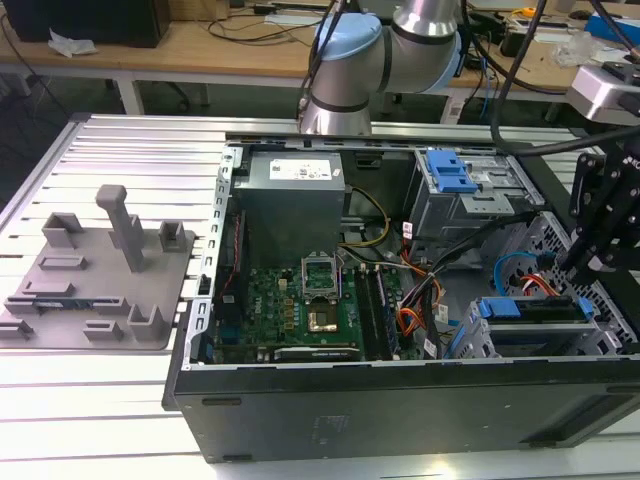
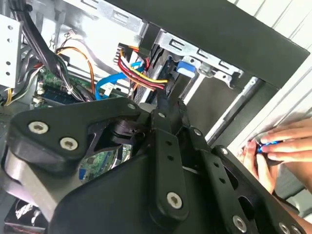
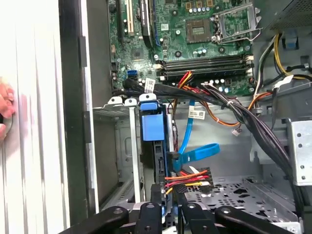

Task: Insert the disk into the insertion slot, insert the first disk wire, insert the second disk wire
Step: 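Insert the first disk wire, then insert the second disk wire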

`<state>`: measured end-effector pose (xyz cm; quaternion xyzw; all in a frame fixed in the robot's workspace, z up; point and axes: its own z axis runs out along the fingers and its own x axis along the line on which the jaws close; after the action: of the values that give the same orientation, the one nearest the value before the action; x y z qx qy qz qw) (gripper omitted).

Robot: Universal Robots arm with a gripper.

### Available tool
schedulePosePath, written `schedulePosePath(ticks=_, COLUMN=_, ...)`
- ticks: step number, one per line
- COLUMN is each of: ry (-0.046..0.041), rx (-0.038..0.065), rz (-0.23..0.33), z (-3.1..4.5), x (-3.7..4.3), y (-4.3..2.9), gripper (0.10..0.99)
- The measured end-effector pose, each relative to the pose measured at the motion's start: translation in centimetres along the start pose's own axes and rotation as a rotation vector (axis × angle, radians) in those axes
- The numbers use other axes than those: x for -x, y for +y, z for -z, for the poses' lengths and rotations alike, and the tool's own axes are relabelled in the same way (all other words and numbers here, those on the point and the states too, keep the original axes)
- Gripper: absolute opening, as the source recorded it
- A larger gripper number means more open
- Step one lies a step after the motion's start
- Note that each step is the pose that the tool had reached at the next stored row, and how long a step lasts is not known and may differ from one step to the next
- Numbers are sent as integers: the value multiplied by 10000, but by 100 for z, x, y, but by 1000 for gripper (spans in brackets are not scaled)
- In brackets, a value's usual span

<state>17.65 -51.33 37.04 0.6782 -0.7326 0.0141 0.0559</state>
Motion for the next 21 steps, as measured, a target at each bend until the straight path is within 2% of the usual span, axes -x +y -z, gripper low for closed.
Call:
schedulePosePath(ticks=18, ry=3, rx=-6, rz=-1, z=2, x=13, y=1, gripper=239)
schedulePosePath(ticks=19, ry=73, rx=-12, rz=-4, z=15, x=114, y=9, gripper=239)
schedulePosePath(ticks=20, ry=212, rx=-22, rz=-15, z=23, x=179, y=16, gripper=239)
schedulePosePath(ticks=21, ry=237, rx=-24, rz=-14, z=24, x=188, y=18, gripper=239)
